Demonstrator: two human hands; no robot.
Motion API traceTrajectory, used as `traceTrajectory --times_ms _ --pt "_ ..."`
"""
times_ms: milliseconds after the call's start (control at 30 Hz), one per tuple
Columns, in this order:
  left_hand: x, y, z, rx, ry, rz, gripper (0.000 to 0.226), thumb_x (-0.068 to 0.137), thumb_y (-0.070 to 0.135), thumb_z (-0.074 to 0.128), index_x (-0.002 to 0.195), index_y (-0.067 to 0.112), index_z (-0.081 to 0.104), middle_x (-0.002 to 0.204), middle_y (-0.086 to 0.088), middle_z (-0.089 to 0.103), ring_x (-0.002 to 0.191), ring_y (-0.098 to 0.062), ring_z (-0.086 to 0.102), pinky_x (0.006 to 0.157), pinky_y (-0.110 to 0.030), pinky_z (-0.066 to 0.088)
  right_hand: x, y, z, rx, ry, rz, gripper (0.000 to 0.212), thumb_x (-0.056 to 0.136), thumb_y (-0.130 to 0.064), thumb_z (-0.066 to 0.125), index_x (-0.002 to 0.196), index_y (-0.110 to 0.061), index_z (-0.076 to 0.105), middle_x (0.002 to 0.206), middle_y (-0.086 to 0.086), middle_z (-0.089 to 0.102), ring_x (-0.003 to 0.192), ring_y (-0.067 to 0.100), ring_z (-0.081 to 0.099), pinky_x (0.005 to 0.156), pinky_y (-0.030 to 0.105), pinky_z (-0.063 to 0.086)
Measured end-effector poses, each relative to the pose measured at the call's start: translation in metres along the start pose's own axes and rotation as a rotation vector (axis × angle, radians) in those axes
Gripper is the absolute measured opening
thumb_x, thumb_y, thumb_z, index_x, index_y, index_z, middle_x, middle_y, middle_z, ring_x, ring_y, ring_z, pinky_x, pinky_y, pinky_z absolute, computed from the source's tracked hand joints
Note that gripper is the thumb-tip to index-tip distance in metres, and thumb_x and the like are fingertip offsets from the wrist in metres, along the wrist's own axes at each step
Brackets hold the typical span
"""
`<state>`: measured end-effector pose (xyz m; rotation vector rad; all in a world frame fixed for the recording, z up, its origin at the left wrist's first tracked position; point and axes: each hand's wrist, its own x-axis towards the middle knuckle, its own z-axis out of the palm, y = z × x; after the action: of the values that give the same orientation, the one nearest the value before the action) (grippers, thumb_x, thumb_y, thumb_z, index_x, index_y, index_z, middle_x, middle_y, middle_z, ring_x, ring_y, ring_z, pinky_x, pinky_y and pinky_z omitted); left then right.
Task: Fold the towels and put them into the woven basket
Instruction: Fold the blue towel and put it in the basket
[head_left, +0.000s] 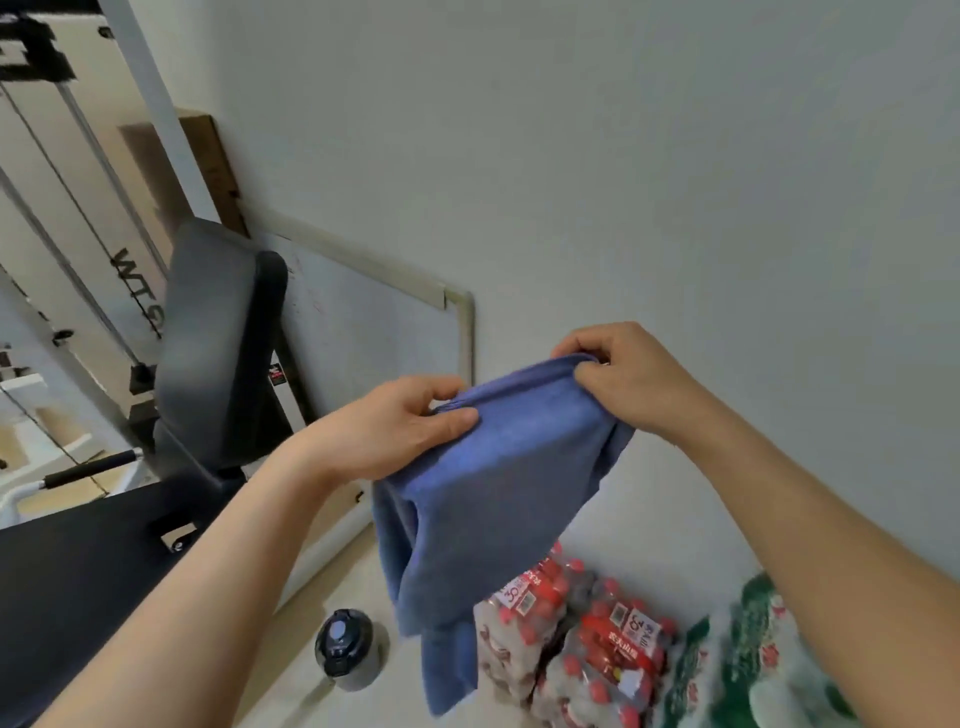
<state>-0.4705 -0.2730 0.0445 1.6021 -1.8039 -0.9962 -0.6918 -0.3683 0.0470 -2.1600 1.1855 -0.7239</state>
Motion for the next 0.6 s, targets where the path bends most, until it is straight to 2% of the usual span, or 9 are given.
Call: traceTrajectory --times_ms 67,133,200,267,300,333,400,500,600 --pt "0.0 0.002 0.013 -0.143 -0.126 0.023 0.015 0.093 0.033 0.06 0.093 0.018 0.061 0.078 -0.01 0.07 0.067 -0.019 0.062 0.061 -0.03 0.048 -0.024 0.015 -0.022 -0.05 0.065 0.035 0.038 0.078 0.004 0.043 0.082 -0.022 0.071 0.08 -0.008 0.07 0.077 0.005 0.06 0.067 0.013 0.044" --pt "0.0 0.004 0.027 -0.177 -0.175 0.053 0.025 0.082 0.038 0.071 0.09 0.017 0.06 0.076 -0.019 0.066 0.064 -0.021 0.059 0.057 -0.029 0.044 -0.051 0.03 -0.04 -0.182 0.169 0.053 0.033 0.085 -0.002 0.046 0.09 -0.023 0.072 0.088 -0.007 0.071 0.085 0.009 0.061 0.071 0.009 0.041" --pt "-0.002 0.006 0.044 -0.203 -0.27 0.088 0.039 0.071 0.04 0.077 0.089 0.01 0.06 0.08 -0.025 0.066 0.068 -0.023 0.06 0.062 -0.035 0.044 -0.083 0.042 -0.055 -0.23 0.268 0.103 0.028 0.088 -0.006 0.049 0.09 -0.023 0.072 0.087 -0.008 0.071 0.085 0.01 0.061 0.072 0.009 0.041" --pt "-0.005 0.007 0.062 -0.252 -0.41 0.124 0.045 0.067 0.034 0.08 0.093 0.001 0.063 0.09 -0.026 0.068 0.08 -0.029 0.065 0.073 -0.045 0.049 -0.117 0.052 -0.072 -0.14 0.372 0.183 0.018 0.088 -0.01 0.055 0.084 -0.016 0.072 0.081 -0.006 0.07 0.079 0.01 0.062 0.072 0.02 0.045" --pt "-0.006 0.008 0.072 -0.263 -0.481 0.129 0.046 0.068 0.03 0.081 0.097 -0.001 0.064 0.096 -0.027 0.068 0.087 -0.034 0.067 0.08 -0.049 0.05 -0.135 0.057 -0.081 -0.062 0.419 0.245 0.015 0.087 -0.014 0.059 0.081 -0.007 0.071 0.076 -0.003 0.067 0.073 0.012 0.059 0.069 0.027 0.044" --pt "-0.008 0.011 0.082 -0.268 -0.555 0.13 0.045 0.068 0.027 0.081 0.1 -0.002 0.065 0.101 -0.027 0.068 0.093 -0.038 0.067 0.084 -0.05 0.05 -0.153 0.06 -0.09 0.021 0.465 0.308 0.025 0.088 -0.02 0.062 0.08 0.004 0.065 0.071 0.003 0.06 0.067 0.015 0.051 0.065 0.03 0.039" --pt "-0.012 0.019 0.103 -0.266 -0.695 0.143 0.041 0.071 0.023 0.079 0.103 0.0 0.066 0.103 -0.025 0.069 0.095 -0.037 0.067 0.083 -0.042 0.053 -0.194 0.065 -0.108 0.208 0.521 0.399 0.046 0.089 -0.031 0.063 0.079 0.013 0.054 0.073 0.009 0.047 0.069 0.02 0.042 0.064 0.034 0.033" --pt "-0.015 0.036 0.136 -0.332 -0.857 0.158 0.041 0.072 0.019 0.078 0.106 -0.001 0.065 0.103 -0.025 0.068 0.092 -0.03 0.066 0.08 -0.036 0.054 -0.252 0.064 -0.131 0.422 0.644 0.488 0.035 0.096 -0.03 0.055 0.096 0.004 0.061 0.084 0.016 0.058 0.078 0.025 0.057 0.072 0.039 0.045" --pt "-0.015 0.053 0.163 -0.442 -0.958 0.155 0.043 0.07 0.016 0.078 0.105 -0.003 0.062 0.095 -0.021 0.068 0.084 -0.028 0.066 0.069 -0.031 0.055 -0.307 0.066 -0.16 0.364 0.75 0.543 0.037 0.098 -0.028 0.052 0.099 0.007 0.06 0.088 0.016 0.061 0.08 0.024 0.06 0.074 0.037 0.048"
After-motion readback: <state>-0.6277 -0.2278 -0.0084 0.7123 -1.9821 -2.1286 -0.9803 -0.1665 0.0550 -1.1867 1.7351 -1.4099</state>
